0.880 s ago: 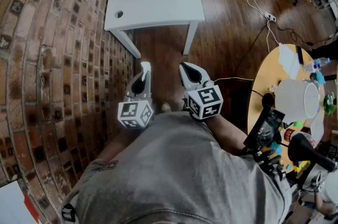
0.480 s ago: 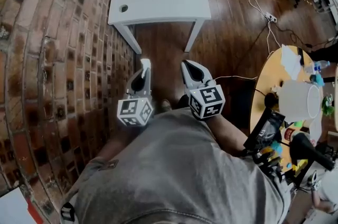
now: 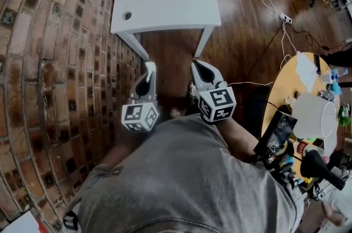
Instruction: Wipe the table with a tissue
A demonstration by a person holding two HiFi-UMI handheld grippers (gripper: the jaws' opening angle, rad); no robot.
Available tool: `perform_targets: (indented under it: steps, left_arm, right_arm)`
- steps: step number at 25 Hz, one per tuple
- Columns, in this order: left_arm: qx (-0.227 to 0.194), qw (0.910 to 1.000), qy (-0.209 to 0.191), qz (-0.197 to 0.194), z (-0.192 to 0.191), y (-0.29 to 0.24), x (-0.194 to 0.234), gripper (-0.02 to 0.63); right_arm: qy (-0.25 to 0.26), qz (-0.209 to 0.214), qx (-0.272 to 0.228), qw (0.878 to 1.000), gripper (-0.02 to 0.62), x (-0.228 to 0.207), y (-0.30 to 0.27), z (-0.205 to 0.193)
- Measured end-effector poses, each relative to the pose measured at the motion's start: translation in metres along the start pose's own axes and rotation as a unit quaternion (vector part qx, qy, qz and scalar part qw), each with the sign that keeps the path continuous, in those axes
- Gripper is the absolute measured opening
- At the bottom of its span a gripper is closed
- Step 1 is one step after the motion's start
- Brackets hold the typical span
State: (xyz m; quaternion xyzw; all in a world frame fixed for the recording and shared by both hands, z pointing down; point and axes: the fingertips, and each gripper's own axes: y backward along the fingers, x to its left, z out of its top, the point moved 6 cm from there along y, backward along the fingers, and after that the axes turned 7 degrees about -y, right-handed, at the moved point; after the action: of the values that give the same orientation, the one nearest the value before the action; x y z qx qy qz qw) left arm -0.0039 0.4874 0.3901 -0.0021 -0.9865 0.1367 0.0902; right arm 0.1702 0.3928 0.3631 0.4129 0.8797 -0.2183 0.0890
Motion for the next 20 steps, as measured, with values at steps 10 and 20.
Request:
perform_targets:
  steps: [10, 20]
  left_arm:
    - [0.008, 0.9996, -0.024, 0.013, 0.042, -0.108, -0.012, 0.025]
    - [0.011, 0.9990, -0.028, 0.032, 0.063, -0.183, -0.021, 0.025]
  right_arm:
    - [-0.011, 0.014, -0.003, 1.000, 0.014, -0.079, -0.054, 0.047]
    - [-0.019, 0.029, 0.006, 0.999, 0.014, -0.137, -0.097, 0.078]
